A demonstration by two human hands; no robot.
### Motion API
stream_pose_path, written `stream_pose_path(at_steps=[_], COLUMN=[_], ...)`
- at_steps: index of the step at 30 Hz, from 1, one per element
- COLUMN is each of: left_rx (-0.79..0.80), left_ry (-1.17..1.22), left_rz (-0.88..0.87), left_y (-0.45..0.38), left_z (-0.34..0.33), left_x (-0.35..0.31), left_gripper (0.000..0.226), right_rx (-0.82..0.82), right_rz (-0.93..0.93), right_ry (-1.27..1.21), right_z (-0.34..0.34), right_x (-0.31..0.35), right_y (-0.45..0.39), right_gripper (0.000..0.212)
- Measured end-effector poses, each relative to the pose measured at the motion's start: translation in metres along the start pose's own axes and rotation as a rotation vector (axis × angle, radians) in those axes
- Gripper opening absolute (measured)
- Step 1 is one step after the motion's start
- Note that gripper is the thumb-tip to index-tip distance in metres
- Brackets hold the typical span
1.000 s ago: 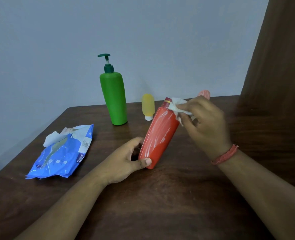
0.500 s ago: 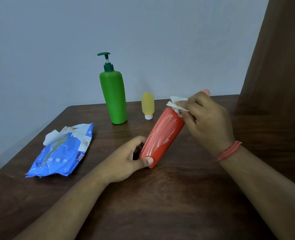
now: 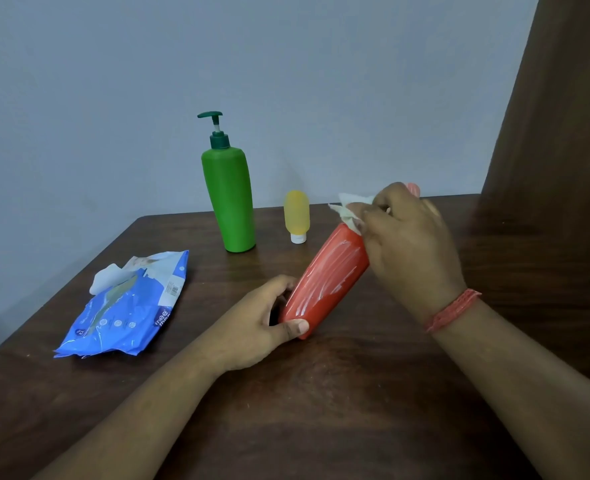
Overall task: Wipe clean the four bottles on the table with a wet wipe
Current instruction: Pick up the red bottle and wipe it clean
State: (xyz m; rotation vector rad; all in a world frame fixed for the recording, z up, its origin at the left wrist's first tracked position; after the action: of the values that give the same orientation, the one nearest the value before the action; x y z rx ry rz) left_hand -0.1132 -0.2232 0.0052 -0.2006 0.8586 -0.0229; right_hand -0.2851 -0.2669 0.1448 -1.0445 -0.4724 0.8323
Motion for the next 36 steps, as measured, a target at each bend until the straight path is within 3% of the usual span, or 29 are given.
stream_pose_path(at_steps=[5, 9, 12, 16, 19, 23, 26, 30, 33, 36], left_rx=[-0.016, -0.031, -0.084, -0.103, -0.13, -0.135, -0.154, -0.18, -0.195, -0.213], left_ry=[0.014, 0.046, 0.15, 0.248, 0.335, 0.389, 0.452, 0.52, 0.578, 0.598], left_rz=[0.013, 0.024, 0.055, 0.061, 0.04, 0.04, 0.054, 0.062, 0.082, 0.081], left_y=[0.0, -0.001, 0.0, -0.001, 0.0, 0.0, 0.0, 0.0, 0.0, -0.001], left_z=[0.001, 0.001, 0.005, 0.006, 0.008, 0.008, 0.008, 0.009, 0.007, 0.008], left_x=[0.001, 0.003, 0.01, 0.013, 0.007, 0.005, 0.007, 0.006, 0.008, 0.008], left_gripper=[0.052, 0.049, 0.053, 0.05, 0.041, 0.043, 0.047, 0.041, 0.042, 0.042], right_rx=[0.077, 0.028, 0.04, 0.014, 0.112, 0.05, 0.157, 0.093, 0.22, 0.184], right_rz=[0.12, 0.02, 0.179, 0.067, 0.195, 0.045, 0.179, 0.039, 0.198, 0.07], right_ry=[0.01, 0.021, -0.074, -0.162, -0.174, -0.236, -0.268, -0.332, -0.333, -0.383], right_z=[-0.012, -0.007, -0.014, -0.014, -0.025, -0.021, -0.03, -0.027, -0.039, -0.039], right_x=[0.017, 0.001, 0.023, 0.011, 0.031, 0.015, 0.037, 0.021, 0.044, 0.032], right_y=[0.006, 0.006, 0.017, 0.017, 0.026, 0.022, 0.03, 0.025, 0.036, 0.033], right_gripper=[0.022, 0.025, 0.026, 0.027, 0.028, 0.027, 0.03, 0.022, 0.025, 0.022])
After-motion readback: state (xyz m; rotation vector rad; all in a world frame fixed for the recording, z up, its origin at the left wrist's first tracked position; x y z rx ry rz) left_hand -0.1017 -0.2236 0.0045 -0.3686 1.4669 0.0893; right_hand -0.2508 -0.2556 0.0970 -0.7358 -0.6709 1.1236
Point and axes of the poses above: each hand's wrist, its own y-axis away from the middle knuckle, its own z-axis out of the back of the hand, x = y × z, the point moved 10 cm from there along -y, towards the middle knuckle, and after that the axes turned 5 degrees about -x, right-handed, at the moved point
